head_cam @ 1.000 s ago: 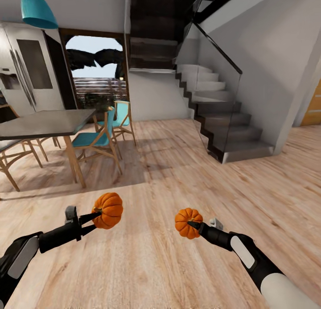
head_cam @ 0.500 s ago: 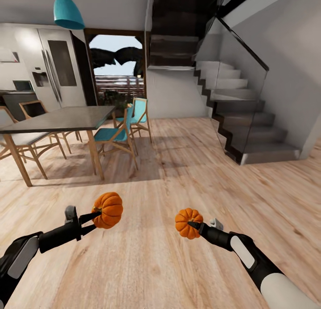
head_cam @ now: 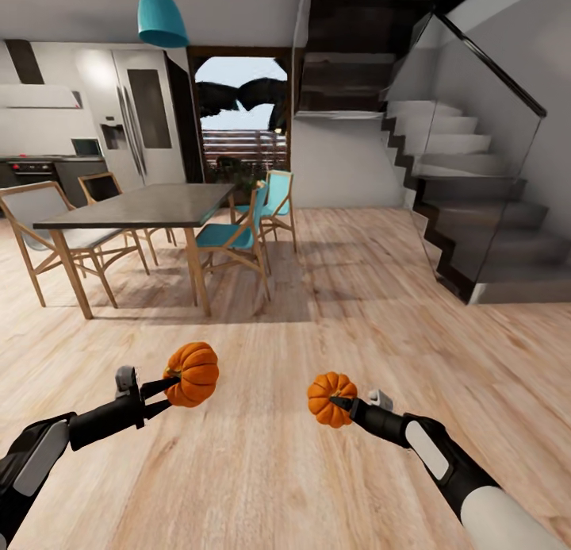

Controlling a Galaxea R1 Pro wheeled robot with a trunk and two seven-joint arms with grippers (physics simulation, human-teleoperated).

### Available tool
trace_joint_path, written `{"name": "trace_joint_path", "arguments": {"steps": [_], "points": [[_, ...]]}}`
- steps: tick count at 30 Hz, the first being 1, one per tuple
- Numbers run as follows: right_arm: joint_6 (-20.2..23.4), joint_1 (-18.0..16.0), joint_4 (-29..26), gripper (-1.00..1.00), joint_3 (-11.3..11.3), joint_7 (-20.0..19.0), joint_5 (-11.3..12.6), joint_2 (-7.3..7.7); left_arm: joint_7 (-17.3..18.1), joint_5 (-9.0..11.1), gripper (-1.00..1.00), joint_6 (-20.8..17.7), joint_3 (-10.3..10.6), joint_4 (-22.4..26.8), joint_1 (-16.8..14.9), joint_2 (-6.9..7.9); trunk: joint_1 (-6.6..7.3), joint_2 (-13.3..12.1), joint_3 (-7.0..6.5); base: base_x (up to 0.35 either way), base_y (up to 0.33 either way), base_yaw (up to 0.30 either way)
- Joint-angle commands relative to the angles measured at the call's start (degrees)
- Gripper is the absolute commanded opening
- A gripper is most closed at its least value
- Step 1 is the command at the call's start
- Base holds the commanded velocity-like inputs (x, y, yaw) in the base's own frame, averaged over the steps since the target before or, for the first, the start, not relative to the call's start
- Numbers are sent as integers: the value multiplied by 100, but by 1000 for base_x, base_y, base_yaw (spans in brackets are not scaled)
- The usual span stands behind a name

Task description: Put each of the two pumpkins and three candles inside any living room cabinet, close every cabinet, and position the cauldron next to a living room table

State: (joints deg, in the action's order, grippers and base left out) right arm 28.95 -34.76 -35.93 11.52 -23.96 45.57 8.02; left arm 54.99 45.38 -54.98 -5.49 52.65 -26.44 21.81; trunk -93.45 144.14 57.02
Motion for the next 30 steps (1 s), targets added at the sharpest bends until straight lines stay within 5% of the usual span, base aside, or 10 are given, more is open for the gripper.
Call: {"name": "trace_joint_path", "arguments": {"steps": [1, 30], "points": [[17, -4, -19, -100, 106, 14, 66, 7, 12, 32, -100, -39, -5, 0, -3, -1, -1, 3, 12, 228, 0, 209], [-275, -4, -11, -100, 316, 14, 66, 7, 12, 35, -100, -39, -4, 0, -3, 8, -1, 3, 44, 206, 60, 66]]}}
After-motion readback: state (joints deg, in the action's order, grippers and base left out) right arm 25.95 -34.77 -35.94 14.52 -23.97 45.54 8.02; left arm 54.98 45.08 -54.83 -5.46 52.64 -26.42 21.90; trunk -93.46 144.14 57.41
